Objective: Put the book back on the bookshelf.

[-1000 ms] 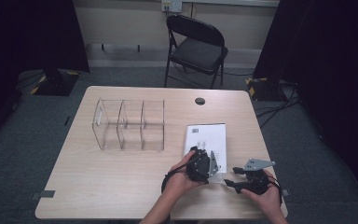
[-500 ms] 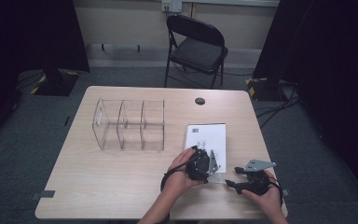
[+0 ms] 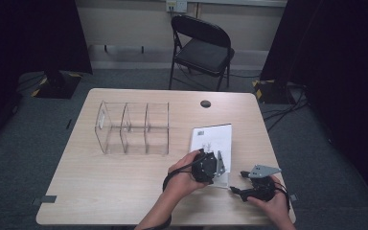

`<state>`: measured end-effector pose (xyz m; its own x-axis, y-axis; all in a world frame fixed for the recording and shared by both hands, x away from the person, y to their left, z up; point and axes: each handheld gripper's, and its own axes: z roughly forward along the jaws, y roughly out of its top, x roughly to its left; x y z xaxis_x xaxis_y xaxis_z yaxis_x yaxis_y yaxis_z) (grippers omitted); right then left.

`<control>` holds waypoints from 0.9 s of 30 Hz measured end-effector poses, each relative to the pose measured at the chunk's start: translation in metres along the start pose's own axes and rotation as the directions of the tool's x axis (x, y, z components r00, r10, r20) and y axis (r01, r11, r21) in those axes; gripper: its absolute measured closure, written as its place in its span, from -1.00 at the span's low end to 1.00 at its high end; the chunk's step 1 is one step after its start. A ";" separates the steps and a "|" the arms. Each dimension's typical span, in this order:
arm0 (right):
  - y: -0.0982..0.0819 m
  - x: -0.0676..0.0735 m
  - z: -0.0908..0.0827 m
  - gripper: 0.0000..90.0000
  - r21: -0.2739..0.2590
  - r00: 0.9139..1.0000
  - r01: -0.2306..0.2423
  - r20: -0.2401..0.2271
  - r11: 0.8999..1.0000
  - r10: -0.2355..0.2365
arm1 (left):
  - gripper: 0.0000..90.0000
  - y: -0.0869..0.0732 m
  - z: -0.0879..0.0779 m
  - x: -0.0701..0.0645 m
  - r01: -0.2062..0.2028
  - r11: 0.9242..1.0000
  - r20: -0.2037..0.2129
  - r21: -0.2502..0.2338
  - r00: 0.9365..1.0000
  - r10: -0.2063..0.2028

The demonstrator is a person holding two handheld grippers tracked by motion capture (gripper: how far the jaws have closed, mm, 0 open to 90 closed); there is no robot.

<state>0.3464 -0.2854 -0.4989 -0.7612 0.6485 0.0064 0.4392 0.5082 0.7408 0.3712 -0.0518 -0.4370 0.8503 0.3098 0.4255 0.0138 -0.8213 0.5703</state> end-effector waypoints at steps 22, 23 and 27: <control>0.007 0.003 0.009 -0.58 0.004 1.000 0.015 -0.011 1.000 -0.015 | 0.02 0.028 -0.019 0.022 0.070 0.995 0.035 0.074 0.997 -0.073; 0.008 0.003 0.009 -0.58 0.002 1.000 0.022 -0.009 1.000 -0.022 | 0.03 0.029 -0.020 0.022 0.068 0.995 0.037 0.078 0.997 -0.071; 0.009 0.005 0.010 -0.58 -0.002 0.999 0.038 -0.002 0.999 -0.038 | 0.04 0.032 -0.023 0.022 0.065 0.993 0.044 0.094 0.997 -0.069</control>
<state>0.3510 -0.2726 -0.4990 -0.7783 0.6276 -0.0203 0.4090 0.5312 0.7420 0.3783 -0.0606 -0.3928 0.8694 0.3448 0.3541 0.1185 -0.8409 0.5280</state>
